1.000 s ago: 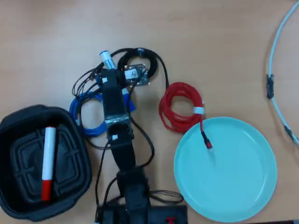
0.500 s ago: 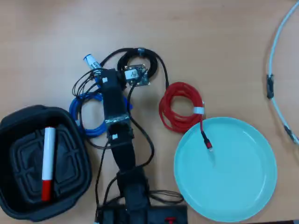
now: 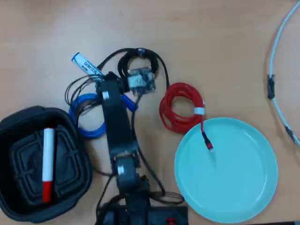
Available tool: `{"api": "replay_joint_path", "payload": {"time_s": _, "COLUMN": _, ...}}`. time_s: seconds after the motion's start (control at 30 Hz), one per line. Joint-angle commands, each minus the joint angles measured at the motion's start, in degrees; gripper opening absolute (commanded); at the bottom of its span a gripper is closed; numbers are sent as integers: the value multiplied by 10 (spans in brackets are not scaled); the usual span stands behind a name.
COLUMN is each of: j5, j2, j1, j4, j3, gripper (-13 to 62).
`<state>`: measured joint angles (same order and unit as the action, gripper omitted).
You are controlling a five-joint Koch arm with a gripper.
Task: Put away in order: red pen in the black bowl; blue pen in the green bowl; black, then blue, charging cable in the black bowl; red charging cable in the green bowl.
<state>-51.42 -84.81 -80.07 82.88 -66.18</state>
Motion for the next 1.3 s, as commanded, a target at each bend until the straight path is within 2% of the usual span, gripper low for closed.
{"api": "replay_joint_path", "payload": {"time_s": 0.0, "j5": 33, "j2": -74, "j1": -25, "j4": 40, "j3": 22, "gripper": -61}}
{"api": "replay_joint_path", "payload": {"time_s": 0.13, "j5": 101, "j2": -104, "j1": -98, "j4": 56, "j3": -28, "gripper": -61}}
{"api": "replay_joint_path", "payload": {"time_s": 0.33, "j5": 305, "j2": -104, "j1": -196, "j4": 49, "j3": -90, "gripper": -61}}
{"api": "replay_joint_path", "payload": {"time_s": 0.47, "j5": 380, "j2": -106, "j1": -272, "j4": 47, "j3": -108, "gripper": -61}}
{"api": "replay_joint_path", "payload": {"time_s": 0.73, "j5": 439, "j2": -105, "j1": -439, "j4": 44, "j3": -113, "gripper": -60}}
{"api": "replay_joint_path", "payload": {"time_s": 1.03, "j5": 439, "j2": -97, "j1": -691, "j4": 42, "j3": -113, "gripper": -61}}
{"api": "replay_joint_path", "payload": {"time_s": 1.27, "j5": 437, "j2": 14, "j1": -795, "j4": 16, "j3": -106, "gripper": -61}}
